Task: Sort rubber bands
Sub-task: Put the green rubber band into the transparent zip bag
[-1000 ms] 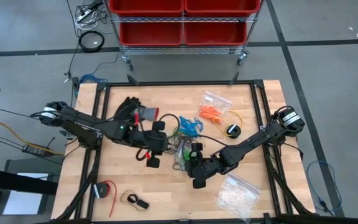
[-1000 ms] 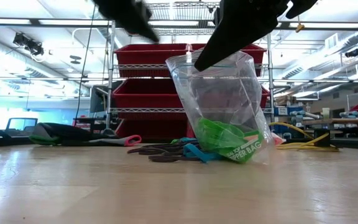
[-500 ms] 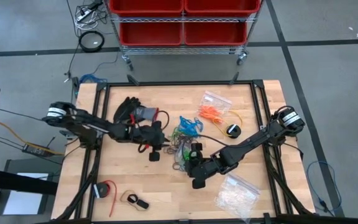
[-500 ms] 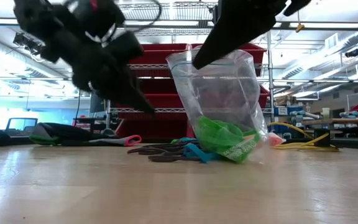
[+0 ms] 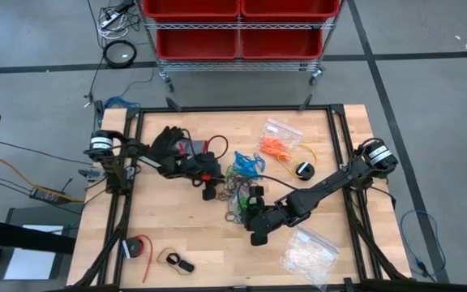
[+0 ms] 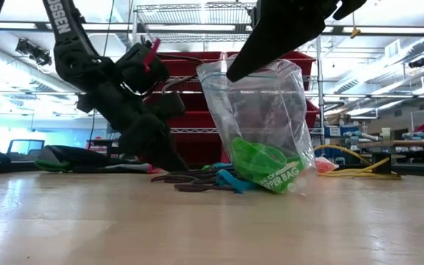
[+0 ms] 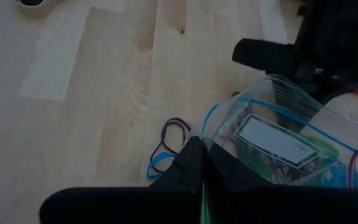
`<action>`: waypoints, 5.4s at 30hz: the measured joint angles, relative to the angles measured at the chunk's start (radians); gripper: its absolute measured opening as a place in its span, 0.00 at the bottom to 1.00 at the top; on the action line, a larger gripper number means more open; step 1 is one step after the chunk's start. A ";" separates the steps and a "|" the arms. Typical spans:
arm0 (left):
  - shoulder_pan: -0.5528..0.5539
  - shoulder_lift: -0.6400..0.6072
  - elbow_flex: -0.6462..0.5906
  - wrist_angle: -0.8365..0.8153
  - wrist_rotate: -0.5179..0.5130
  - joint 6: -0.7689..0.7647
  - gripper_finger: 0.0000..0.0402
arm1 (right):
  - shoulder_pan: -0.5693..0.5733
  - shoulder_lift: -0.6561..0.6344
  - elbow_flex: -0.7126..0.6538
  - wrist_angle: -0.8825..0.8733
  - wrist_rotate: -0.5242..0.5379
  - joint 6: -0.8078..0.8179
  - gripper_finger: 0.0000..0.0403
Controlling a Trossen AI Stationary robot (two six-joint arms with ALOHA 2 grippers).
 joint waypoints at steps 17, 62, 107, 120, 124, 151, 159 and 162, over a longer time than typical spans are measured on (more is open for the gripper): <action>-0.002 -0.321 -0.013 -0.282 -0.037 0.005 0.00 | -0.001 0.000 0.000 0.002 -0.025 0.000 0.00; -0.283 -0.235 0.379 -0.375 0.018 0.045 0.00 | -0.008 0.000 0.000 0.019 -0.026 -0.008 0.00; -0.217 -0.251 0.022 -0.236 -0.398 -0.263 0.43 | -0.013 0.000 0.000 0.027 -0.025 -0.006 0.00; -0.210 -0.037 0.054 -0.191 -0.488 -0.361 0.43 | -0.013 0.000 -0.009 0.038 -0.025 -0.005 0.00; -0.206 -0.022 0.055 -0.184 -0.512 -0.362 0.42 | -0.013 0.001 -0.011 0.043 -0.025 -0.004 0.00; -0.238 -0.423 0.048 -0.219 -0.374 -0.178 0.00 | -0.013 0.001 -0.011 0.054 -0.027 -0.007 0.00; -0.331 -0.466 0.048 -0.078 -0.337 -0.122 0.00 | -0.013 0.001 -0.011 0.055 -0.027 -0.007 0.00; -0.362 -0.466 0.049 -0.008 -0.319 -0.072 0.00 | -0.013 0.001 -0.011 0.056 -0.027 -0.007 0.00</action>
